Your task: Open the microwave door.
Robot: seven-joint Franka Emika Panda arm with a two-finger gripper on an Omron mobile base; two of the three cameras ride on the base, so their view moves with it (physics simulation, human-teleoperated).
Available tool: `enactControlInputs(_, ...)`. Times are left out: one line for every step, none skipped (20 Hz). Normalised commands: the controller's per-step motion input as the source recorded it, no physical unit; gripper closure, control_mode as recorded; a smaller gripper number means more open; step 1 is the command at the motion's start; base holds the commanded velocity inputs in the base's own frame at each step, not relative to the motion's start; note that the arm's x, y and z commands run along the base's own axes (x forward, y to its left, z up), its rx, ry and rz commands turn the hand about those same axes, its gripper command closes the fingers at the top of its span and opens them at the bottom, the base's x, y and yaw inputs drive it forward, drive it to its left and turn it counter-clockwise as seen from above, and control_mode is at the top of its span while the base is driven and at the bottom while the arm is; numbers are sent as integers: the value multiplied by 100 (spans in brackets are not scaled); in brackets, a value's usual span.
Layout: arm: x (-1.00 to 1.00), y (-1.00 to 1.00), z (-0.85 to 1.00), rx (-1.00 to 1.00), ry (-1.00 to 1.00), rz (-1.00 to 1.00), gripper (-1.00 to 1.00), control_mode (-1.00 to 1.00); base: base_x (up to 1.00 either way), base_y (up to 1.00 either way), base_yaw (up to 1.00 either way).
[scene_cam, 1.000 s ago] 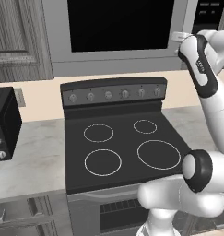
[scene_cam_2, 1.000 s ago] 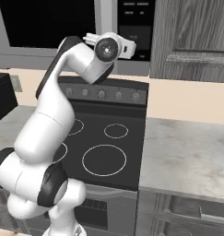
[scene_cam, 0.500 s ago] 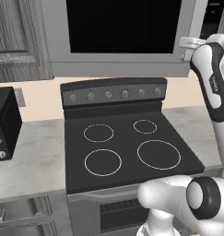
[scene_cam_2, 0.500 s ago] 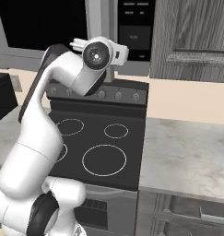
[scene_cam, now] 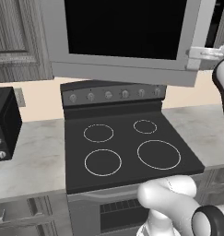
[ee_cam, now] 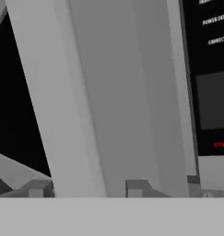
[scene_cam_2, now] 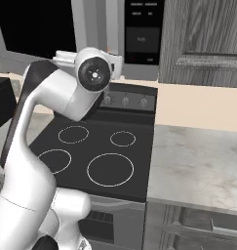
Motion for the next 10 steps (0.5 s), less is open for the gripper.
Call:
enactControlInputs(-100,-19,0,0,0,21,100,-100,0,0,0)
enactControlInputs(-100,-21,0,0,0,21,100,-100,0,0,0)
enactControlInputs(-100,-25,0,0,0,20,-100,-100,0,0,0)
enactControlInputs(-100,-30,0,0,0,18,-100,-100,0,0,0)
enactControlInputs(-93,-39,0,0,0,15,-100,-100,0,0,0)
enactControlInputs(-89,-57,1,0,-4,13,-100,-100,0,0,0)
enactControlInputs(-89,-74,9,0,-13,9,-100,-100,0,0,0)
enactControlInputs(-89,-80,14,0,-20,5,-100,-100,0,0,0)
enactControlInputs(-85,-84,19,0,-25,2,-100,-100,0,0,0)
enactControlInputs(-76,-76,19,0,-26,0,-100,-100,0,0,0)
